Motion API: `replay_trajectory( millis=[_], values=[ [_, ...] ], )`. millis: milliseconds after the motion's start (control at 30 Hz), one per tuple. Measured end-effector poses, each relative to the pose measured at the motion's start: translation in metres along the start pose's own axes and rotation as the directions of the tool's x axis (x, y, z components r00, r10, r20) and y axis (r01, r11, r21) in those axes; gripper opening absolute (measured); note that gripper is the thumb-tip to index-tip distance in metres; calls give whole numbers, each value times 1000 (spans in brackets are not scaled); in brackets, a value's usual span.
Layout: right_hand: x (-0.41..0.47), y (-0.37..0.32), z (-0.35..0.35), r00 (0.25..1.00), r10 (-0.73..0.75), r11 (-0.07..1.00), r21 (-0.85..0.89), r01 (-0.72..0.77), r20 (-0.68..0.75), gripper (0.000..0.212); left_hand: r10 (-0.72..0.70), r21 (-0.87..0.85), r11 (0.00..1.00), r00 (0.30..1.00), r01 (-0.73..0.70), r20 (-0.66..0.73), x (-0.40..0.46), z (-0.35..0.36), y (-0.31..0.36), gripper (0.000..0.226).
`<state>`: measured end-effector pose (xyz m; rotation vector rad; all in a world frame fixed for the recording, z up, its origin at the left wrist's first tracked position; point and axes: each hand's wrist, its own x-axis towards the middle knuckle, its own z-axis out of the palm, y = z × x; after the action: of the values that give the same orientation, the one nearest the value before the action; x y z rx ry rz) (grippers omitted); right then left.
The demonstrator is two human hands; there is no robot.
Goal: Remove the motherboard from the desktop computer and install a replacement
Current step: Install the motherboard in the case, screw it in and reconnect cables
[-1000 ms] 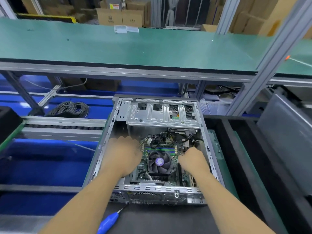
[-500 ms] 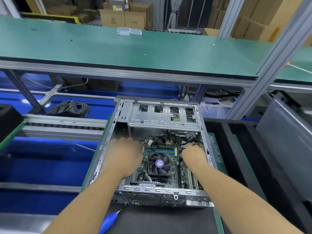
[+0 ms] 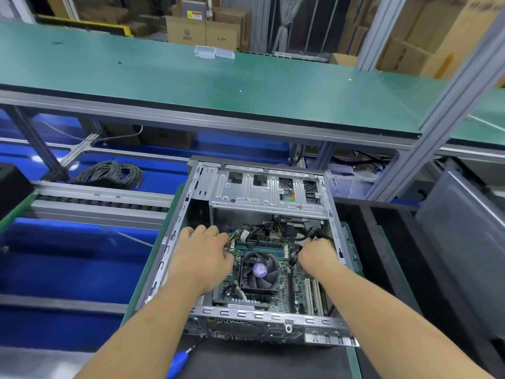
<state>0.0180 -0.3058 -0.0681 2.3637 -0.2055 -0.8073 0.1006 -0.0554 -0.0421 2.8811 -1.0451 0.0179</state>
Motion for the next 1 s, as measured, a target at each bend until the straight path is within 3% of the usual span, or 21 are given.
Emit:
replay_trajectory(
  millis=[300, 500, 1000],
  values=[
    [6, -8, 3, 987, 159, 987, -31, -158, 19, 52, 13, -15, 1000, 1000, -13, 14, 0, 0, 0, 38],
    [9, 1, 1, 994, 101, 995, -12, -102, -48, 32, 12, -7, 1000, 1000, -12, 19, 0, 0, 0, 38],
    [15, 0, 10, 981, 161, 981, 124, -147, -107, 33, -22, -18, 1000, 1000, 22, 18, -1, -1, 2, 43]
  ],
)
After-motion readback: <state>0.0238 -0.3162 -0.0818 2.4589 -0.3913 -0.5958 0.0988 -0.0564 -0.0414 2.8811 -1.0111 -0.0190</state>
